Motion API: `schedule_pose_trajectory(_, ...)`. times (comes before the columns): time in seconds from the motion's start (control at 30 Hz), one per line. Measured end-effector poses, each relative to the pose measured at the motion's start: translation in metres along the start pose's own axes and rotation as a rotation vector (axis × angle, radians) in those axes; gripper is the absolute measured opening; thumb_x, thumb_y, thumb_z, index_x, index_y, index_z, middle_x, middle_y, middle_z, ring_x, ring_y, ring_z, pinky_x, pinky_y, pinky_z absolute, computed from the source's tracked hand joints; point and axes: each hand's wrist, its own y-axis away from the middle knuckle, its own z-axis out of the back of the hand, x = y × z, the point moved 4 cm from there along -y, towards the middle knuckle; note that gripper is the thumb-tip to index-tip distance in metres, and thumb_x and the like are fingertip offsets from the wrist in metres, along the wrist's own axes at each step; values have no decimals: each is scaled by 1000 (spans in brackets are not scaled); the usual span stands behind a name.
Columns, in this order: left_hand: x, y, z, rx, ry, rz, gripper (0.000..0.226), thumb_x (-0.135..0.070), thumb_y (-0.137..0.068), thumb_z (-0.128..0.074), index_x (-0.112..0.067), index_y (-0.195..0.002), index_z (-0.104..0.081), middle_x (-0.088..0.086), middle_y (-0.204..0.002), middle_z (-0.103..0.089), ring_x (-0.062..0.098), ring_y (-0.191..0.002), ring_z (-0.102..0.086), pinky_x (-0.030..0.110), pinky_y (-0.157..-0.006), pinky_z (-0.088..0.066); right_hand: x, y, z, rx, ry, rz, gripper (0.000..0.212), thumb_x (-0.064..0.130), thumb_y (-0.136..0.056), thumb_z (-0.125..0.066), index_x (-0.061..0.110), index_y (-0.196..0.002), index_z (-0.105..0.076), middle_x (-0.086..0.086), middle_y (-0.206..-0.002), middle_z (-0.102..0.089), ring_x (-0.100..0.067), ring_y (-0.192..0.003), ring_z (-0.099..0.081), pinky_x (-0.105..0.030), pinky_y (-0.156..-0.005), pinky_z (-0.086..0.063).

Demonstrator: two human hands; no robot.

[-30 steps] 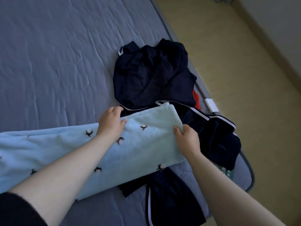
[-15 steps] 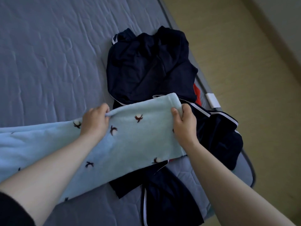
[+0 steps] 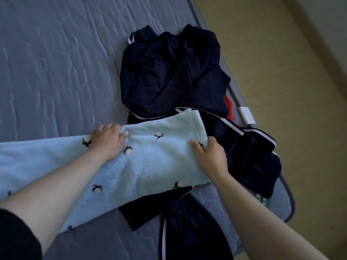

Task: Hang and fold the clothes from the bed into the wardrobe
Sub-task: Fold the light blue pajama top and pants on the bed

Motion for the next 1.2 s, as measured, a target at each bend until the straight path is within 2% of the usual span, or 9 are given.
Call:
schedule_pose_trajectory(0.2,-9,4,12,-126,25,2,35,-36,-99,-41,-4,-104,-54,19,-114,-54,36,-105,-44,43,-91,-32,8,-4,19,-87,122,30,43,55,-93,-48,13,-85,-48,0,-80,-59,-23,-73,-57,-40,-65,-48)
schedule_pose_trajectory(0.47,-60,75,12,-365,227,-234,45,-24,-91,-52,5,-125,-54,24,-129,-51,43,-116,-49,53,-102,-38,8,0,18,-177,180,-13,42,55,-93,-48,14,-81,-46,2,-74,-54,-20,-66,-52,-32,-55,-35)
schedule_pose_trajectory(0.53,-71,99,-9,-197,158,-311,58,-37,-94,-39,3,-135,-47,24,-141,-43,43,-129,-42,56,-107,-34,12,1,23,-243,147,18,43,55,-92,-49,15,-76,-42,5,-68,-51,-16,-60,-48,-31,-51,-31)
schedule_pose_trajectory(0.6,-66,102,-33,21,95,-210,69,-51,-98,-24,-10,-152,-12,12,-160,-3,34,-147,-3,51,-118,-8,11,3,21,-236,141,-1,44,55,-92,-50,16,-75,-41,4,-69,-51,-16,-60,-48,-32,-51,-32)
schedule_pose_trajectory(0.67,-57,90,-51,129,47,-113,71,-55,-97,-16,-18,-150,15,2,-157,26,25,-144,24,46,-118,9,9,5,16,-167,115,-41,43,54,-90,-53,15,-76,-44,2,-71,-54,-15,-61,-50,-31,-50,-33)
schedule_pose_trajectory(0.73,-58,78,-54,184,25,-92,71,-53,-98,-17,-19,-148,21,0,-155,32,24,-142,28,45,-118,10,8,4,14,-95,21,-57,43,53,-88,-57,12,-77,-50,-1,-74,-58,-17,-65,-55,-31,-51,-37)
schedule_pose_trajectory(0.83,-64,78,-50,207,145,-126,69,-50,-99,-23,-18,-151,11,-1,-157,24,23,-145,21,43,-119,6,11,3,25,17,-215,-73,35,47,-85,-63,11,-82,-63,-4,-79,-69,-21,-75,-65,-36,-64,-51)
schedule_pose_trajectory(1.03,-45,122,-7,-79,427,-157,42,-17,-96,-53,-2,-135,-49,13,-146,-41,28,-134,-39,32,-113,-26,38,27,43,141,-472,17,14,39,-88,-60,26,-90,-66,3,-86,-72,-16,-80,-70,-31,-66,-55)
schedule_pose_trajectory(1.2,-25,141,24,-97,502,-20,36,-15,-96,-50,-1,-129,-53,15,-140,-46,29,-129,-43,28,-107,-28,85,51,54,102,-476,115,3,34,-89,-58,34,-89,-62,9,-88,-68,-6,-80,-65,-26,-67,-52)
